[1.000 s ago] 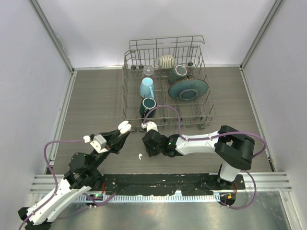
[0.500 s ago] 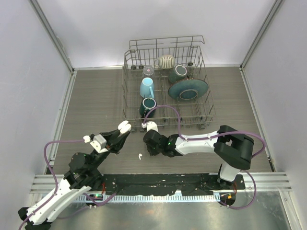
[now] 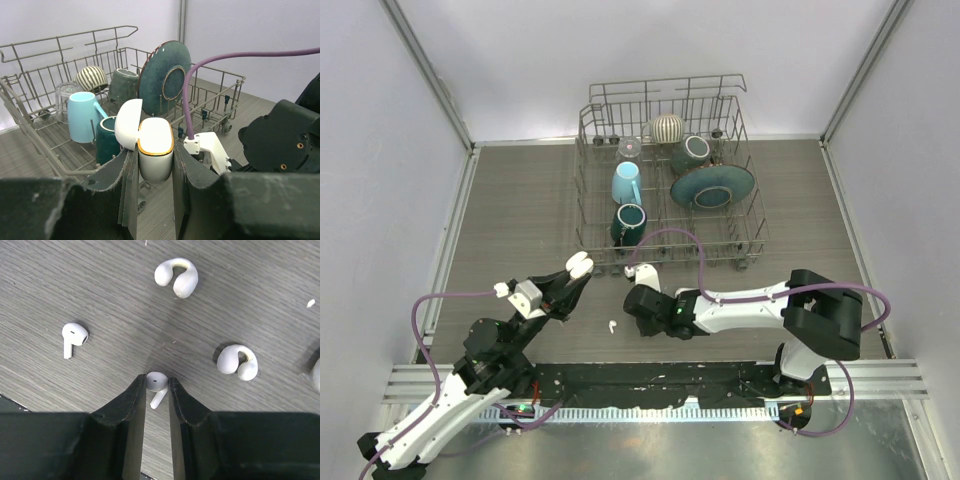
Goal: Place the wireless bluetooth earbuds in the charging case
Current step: Pick up the earbud from the center of the board.
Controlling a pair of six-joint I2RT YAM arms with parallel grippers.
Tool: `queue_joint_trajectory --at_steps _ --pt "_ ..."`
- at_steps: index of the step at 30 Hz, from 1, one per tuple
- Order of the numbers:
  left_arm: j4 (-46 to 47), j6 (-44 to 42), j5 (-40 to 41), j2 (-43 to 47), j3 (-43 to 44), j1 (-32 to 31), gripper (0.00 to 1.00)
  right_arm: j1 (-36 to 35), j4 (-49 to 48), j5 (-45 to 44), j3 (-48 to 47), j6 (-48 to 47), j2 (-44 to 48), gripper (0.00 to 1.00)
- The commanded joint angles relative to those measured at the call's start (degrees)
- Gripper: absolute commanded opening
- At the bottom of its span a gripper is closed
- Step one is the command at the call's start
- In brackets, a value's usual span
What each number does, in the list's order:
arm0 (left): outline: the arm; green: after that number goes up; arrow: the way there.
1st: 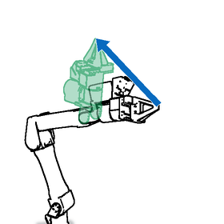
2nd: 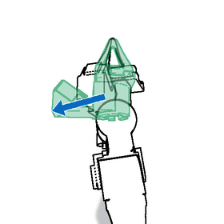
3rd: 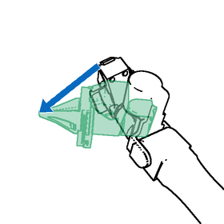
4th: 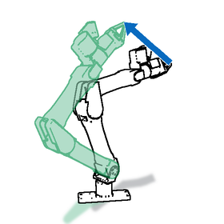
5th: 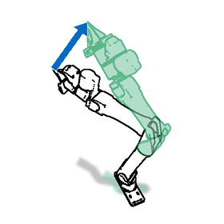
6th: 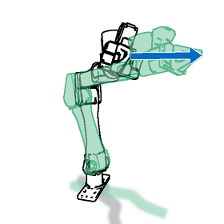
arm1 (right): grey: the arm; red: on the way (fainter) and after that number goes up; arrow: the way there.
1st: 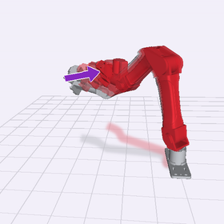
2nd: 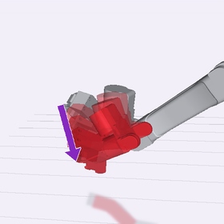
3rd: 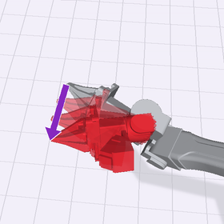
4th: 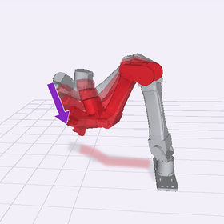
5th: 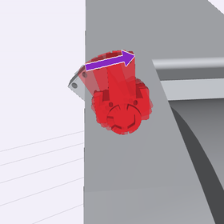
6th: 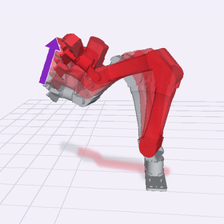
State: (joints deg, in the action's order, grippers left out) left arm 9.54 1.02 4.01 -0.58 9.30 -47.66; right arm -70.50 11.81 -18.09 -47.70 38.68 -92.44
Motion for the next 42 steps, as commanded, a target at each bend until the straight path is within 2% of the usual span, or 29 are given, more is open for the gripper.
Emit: queue_joint_trajectory --at_steps 1,4,7,19,34,42 --pt "1.80 -0.31 0.65 2.86 0.81 0.02 0.00 -0.87 1.63 -3.53 0.33 3.69 1.92 0.27" --pt "1.53 -0.31 0.56 3.04 0.98 0.02 0.00 -0.87 1.37 -3.45 -0.02 3.16 1.39 0.40" --pt "1.45 -0.23 0.47 2.95 0.98 0.02 0.00 -0.87 1.11 -3.62 -0.64 2.20 1.04 0.43" --pt "1.62 -0.23 0.30 2.95 0.98 0.02 0.00 -0.87 0.14 -1.87 -2.83 -1.76 -0.81 0.43" --pt "1.62 -0.23 -0.14 3.04 0.90 0.11 0.00 -0.87 -0.04 -1.25 -2.92 -4.40 -2.48 0.33" --pt "1.53 -0.23 -0.23 2.95 0.90 0.02 0.00 -0.96 -0.12 -0.28 -1.61 -4.93 -0.19 0.40"
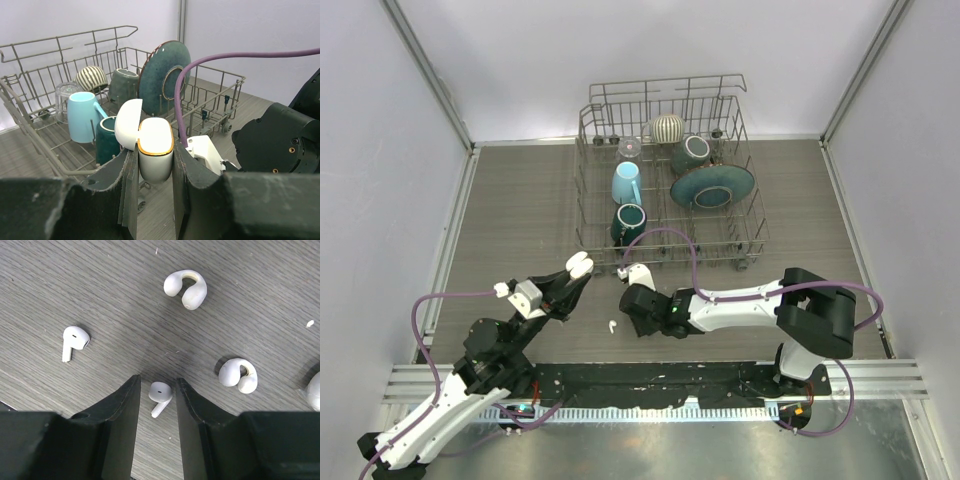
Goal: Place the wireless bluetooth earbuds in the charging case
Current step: Pick up the earbud from the center of the board.
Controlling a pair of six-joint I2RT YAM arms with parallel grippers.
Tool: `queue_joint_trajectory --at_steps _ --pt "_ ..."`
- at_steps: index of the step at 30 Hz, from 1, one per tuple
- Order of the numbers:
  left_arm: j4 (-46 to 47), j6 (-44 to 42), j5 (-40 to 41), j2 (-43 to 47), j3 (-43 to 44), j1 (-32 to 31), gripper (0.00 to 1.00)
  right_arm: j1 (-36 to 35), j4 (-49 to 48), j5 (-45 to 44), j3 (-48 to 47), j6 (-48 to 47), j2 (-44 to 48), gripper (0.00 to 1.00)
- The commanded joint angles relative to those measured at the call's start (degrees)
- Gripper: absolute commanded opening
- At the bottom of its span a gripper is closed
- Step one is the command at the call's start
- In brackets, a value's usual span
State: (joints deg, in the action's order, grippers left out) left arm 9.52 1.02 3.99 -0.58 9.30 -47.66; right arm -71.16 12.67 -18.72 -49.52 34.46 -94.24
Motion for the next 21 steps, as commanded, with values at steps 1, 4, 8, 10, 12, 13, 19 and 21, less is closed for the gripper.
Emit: queue_joint_trajectory --at_steps 1,4,8,10,12,13,19,21 --pt "1.56 -0.23 -0.21 2.95 0.90 0.11 0.00 -0.30 -0.89 0.26 0.21 -0.88 1.77 0.40" --pt "1.64 -0.23 -0.21 2.95 0.90 0.02 0.00 -0.30 -0.45 -0.18 0.38 -0.88 2.13 0.40" --pt "1.64 -0.14 -0.30 2.95 0.90 0.02 0.00 -0.30 -0.10 -0.44 0.30 -0.62 1.69 0.36" --pt "1.56 -0.05 -0.30 3.04 0.90 0.02 0.00 -0.21 -0.10 -0.44 0.21 -0.44 1.42 0.34" --pt "1.56 0.04 -0.39 2.95 0.90 0.02 0.00 -0.30 0.08 -0.35 0.12 -0.27 1.25 0.33" --pt "1.56 0.04 -0.39 2.95 0.90 0.02 0.00 -0.30 -0.01 -0.26 0.12 -0.27 1.25 0.35" --pt "1.73 0.04 -0.39 2.95 0.90 0.02 0.00 -0.30 0.69 -0.88 0.04 0.00 1.69 0.38" --pt "1.73 0.13 -0.39 2.95 0.81 0.11 0.00 -0.30 0.78 -1.05 0.03 0.08 1.86 0.38"
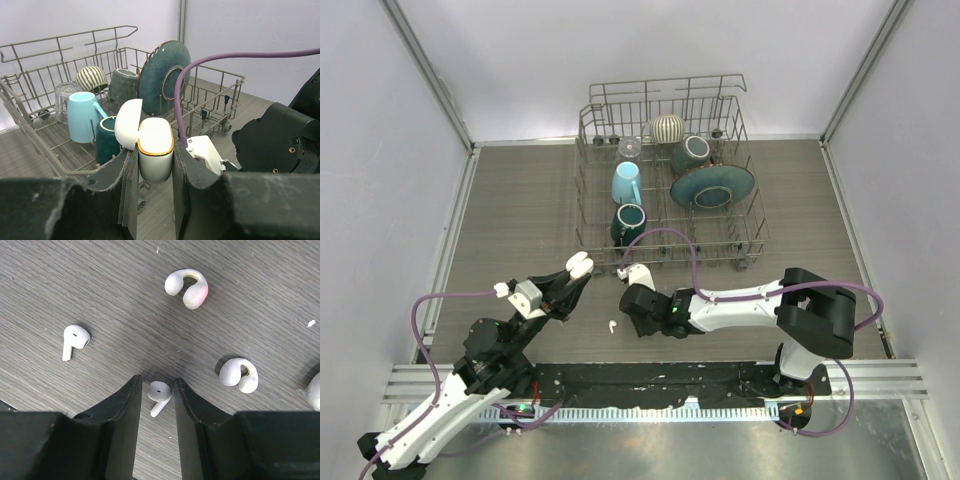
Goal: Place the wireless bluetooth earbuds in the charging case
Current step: Pick up the earbud from the center of the board.
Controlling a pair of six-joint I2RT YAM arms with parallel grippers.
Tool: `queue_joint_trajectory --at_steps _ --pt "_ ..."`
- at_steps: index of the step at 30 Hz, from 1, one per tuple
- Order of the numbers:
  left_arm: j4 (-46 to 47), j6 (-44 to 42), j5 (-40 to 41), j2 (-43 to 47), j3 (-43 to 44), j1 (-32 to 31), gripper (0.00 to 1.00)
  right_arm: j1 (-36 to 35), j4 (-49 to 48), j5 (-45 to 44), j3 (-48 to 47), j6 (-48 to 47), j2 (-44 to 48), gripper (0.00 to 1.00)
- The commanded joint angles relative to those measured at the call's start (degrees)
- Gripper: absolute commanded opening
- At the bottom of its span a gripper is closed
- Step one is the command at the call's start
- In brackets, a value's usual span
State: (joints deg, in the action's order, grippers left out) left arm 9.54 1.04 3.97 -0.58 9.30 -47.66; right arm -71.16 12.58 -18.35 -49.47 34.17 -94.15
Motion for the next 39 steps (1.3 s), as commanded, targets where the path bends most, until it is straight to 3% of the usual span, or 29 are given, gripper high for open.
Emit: queue_joint_trajectory --at_steps 1,23,27,39 --pt "1.71 0.02 -0.28 2.95 0.81 0.02 0.00 -0.30 1.04 -1.51 0.08 0.63 1.78 0.38" --pt "1.89 0.19 -0.36 2.95 0.63 0.11 0.00 -0.65 2.01 -1.78 -0.27 2.83 1.51 0.32" --pt "1.89 0.19 -0.36 2.95 0.63 0.02 0.00 -0.65 2.27 -2.04 -0.19 3.00 1.95 0.37" --pt "2.24 0.28 -0.36 2.69 0.46 0.11 0.00 -1.09 3.77 -3.54 -0.62 3.97 2.48 0.36"
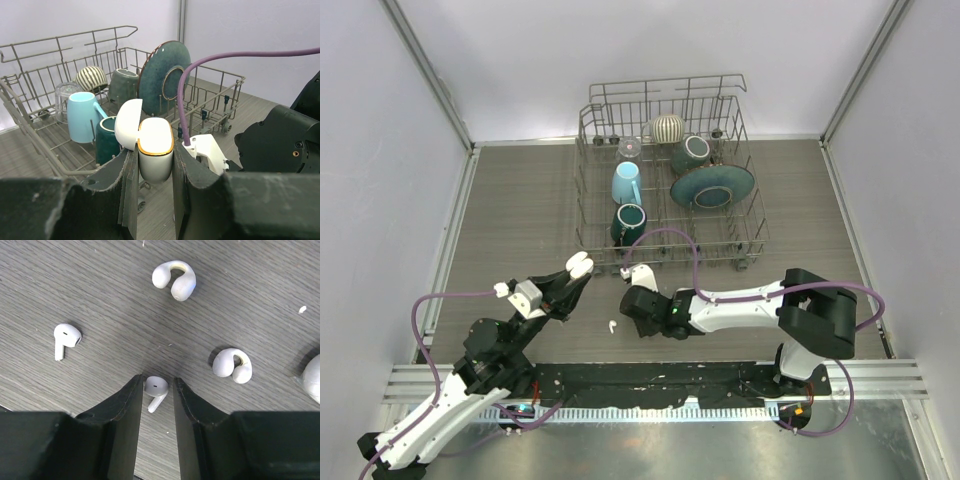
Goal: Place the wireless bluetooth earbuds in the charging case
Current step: Pick up the earbud from the center of the board.
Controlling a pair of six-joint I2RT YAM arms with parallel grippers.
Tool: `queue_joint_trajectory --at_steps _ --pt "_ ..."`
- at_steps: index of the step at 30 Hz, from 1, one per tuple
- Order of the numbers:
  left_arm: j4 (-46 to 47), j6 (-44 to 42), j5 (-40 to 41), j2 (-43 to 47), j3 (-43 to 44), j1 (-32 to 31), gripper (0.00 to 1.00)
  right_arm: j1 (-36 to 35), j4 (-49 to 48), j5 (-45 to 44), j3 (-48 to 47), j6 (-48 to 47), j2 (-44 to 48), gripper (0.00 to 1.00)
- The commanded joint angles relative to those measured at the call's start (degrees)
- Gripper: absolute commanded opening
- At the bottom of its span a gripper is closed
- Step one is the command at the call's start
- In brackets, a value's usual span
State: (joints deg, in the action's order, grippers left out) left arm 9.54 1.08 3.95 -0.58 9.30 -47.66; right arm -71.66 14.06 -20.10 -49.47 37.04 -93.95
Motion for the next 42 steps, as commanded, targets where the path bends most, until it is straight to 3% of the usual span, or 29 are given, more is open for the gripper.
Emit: queue_joint_trajectory --at_steps 1,42 --pt "2.24 0.24 -0.34 2.78 0.46 0.02 0.00 -0.68 2.37 -2.14 -0.62 1.11 2.20 0.36" --pt "2.85 0.32 -0.69 2.60 0.54 0.02 0.00 -0.24 0.52 -2.14 -1.59 0.05 -0.88 0.40"
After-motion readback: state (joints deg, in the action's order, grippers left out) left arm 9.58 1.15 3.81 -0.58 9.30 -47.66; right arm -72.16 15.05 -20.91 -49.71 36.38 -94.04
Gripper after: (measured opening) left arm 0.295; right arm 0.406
